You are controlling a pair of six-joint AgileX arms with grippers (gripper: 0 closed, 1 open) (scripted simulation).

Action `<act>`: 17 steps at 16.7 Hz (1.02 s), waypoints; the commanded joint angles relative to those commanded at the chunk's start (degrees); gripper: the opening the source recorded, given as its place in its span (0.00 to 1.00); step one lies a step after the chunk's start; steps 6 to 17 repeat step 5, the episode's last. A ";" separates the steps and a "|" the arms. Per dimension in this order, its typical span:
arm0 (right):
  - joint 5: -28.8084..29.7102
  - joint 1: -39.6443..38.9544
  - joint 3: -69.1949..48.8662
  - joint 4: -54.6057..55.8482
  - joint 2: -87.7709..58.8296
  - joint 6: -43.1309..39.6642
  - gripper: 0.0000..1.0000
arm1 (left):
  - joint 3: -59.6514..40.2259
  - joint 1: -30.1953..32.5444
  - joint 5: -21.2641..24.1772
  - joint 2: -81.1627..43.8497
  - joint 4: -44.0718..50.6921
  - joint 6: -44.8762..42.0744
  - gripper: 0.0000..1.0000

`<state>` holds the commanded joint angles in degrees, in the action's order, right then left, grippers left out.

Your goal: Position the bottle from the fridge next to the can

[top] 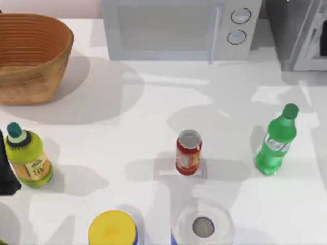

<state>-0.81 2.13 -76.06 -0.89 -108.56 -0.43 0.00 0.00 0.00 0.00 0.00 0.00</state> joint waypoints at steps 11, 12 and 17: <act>0.17 -0.01 -6.49 -1.43 -5.02 0.01 1.00 | 0.00 0.00 0.00 0.00 0.00 0.00 1.00; 0.17 -0.01 -6.49 -1.43 -5.02 0.01 1.00 | 0.00 0.00 0.00 0.00 0.00 0.00 1.00; 0.17 -0.01 -6.49 -1.43 -5.02 0.01 1.00 | 0.00 0.00 0.00 0.00 0.00 0.00 1.00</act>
